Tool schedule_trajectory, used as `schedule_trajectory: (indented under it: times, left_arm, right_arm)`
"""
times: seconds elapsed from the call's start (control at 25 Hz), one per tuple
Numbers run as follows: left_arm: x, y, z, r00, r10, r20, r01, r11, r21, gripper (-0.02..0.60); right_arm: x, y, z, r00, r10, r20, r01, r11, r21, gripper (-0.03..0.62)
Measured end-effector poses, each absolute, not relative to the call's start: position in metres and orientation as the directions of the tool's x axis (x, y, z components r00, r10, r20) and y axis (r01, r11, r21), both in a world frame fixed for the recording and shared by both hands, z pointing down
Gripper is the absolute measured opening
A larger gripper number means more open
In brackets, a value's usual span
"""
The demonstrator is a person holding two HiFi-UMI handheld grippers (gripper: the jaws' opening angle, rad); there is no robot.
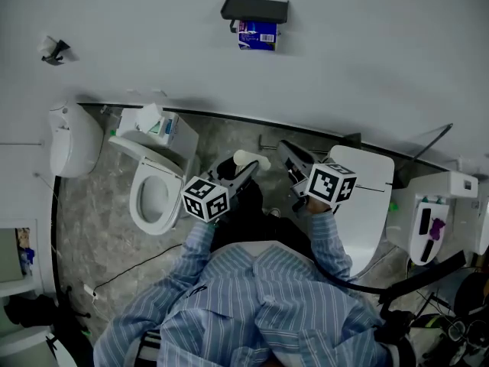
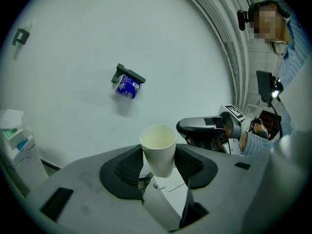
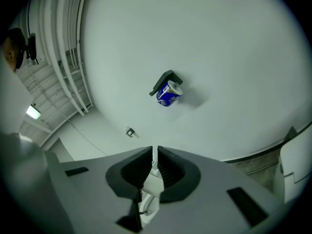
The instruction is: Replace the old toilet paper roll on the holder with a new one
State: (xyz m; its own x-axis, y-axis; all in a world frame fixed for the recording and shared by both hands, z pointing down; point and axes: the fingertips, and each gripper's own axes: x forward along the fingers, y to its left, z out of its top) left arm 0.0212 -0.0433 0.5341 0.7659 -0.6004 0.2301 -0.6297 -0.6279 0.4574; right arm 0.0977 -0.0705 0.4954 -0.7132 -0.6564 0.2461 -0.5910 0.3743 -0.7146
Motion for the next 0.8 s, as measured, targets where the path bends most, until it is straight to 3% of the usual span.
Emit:
schedule_trajectory:
  times: [0.28, 0.8]
  left_arm:
    - [0.01, -0.015, 0.533, 0.751, -0.617, 0.234, -0.646, -0.613, 0.455, 0.198]
    - [-0.035, 0.016, 0.526, 0.715, -0.675, 0.181, -0.677, -0.603, 0.423, 0.198]
  right_arm:
    - [0.092, -0.044, 0.511, -0.671, -0.666, 0.326, -0.664, 0.344, -0.664, 0.037]
    - [0.06, -0.005, 0.517, -0.645, -0.679, 0.351, -0.699, 0.338, -0.631, 0.037]
